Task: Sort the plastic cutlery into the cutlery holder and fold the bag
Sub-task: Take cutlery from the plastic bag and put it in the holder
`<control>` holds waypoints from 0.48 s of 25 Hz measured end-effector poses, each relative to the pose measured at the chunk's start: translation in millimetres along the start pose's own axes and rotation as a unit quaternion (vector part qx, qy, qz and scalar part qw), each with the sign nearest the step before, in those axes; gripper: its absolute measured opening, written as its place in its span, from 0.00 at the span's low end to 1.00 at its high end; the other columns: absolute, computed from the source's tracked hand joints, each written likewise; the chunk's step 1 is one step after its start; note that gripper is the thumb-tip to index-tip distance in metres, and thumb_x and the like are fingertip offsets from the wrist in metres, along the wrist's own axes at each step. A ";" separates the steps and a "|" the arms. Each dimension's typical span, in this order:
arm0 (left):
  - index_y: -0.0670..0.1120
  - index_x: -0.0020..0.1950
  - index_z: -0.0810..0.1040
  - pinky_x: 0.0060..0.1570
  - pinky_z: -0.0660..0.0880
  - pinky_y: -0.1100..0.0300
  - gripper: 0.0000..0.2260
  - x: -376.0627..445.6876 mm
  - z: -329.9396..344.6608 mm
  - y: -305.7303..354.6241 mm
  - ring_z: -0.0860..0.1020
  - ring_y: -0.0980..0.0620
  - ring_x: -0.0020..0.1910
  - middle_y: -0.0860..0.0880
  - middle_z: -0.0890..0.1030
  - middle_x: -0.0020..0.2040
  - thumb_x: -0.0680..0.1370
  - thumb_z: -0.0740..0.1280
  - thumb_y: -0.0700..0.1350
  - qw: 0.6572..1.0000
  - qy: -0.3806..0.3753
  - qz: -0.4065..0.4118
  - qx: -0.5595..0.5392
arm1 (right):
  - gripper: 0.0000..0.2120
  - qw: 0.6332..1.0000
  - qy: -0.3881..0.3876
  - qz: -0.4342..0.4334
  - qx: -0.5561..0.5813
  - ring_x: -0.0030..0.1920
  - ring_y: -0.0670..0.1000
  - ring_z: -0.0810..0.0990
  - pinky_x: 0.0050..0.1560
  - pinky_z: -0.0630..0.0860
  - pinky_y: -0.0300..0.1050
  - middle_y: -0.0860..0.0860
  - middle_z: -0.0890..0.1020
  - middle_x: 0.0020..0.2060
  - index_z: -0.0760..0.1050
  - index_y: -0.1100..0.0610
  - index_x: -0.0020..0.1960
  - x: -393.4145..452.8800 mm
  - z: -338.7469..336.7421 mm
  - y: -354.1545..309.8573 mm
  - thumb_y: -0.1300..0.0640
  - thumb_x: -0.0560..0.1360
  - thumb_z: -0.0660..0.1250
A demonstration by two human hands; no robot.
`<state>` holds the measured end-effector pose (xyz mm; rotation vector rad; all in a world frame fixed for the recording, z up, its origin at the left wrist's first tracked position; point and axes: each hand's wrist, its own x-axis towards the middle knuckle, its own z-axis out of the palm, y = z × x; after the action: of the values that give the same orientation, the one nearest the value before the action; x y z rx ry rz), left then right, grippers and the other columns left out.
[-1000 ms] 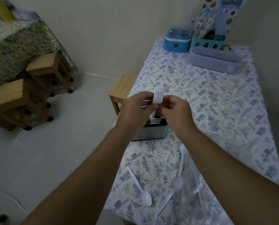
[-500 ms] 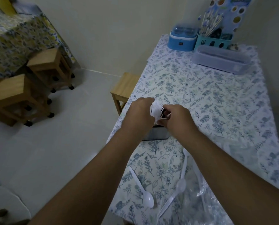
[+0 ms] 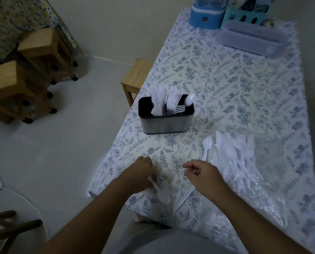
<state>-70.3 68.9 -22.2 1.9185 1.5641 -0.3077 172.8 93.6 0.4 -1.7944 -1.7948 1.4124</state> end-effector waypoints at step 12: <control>0.47 0.47 0.88 0.36 0.72 0.70 0.04 18.3 4.9 108.8 0.77 0.66 0.31 0.58 0.83 0.34 0.75 0.76 0.45 0.900 0.088 -0.007 -0.428 | 0.07 0.942 0.100 0.111 0.301 0.48 0.56 0.87 0.57 0.82 0.58 0.53 0.88 0.43 0.80 0.62 0.46 -32.5 -16.0 27.3 0.58 0.78 0.70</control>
<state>38.1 70.6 -0.7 1.2479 1.4657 0.5006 209.2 66.6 2.9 -1.7439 -0.9336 1.5659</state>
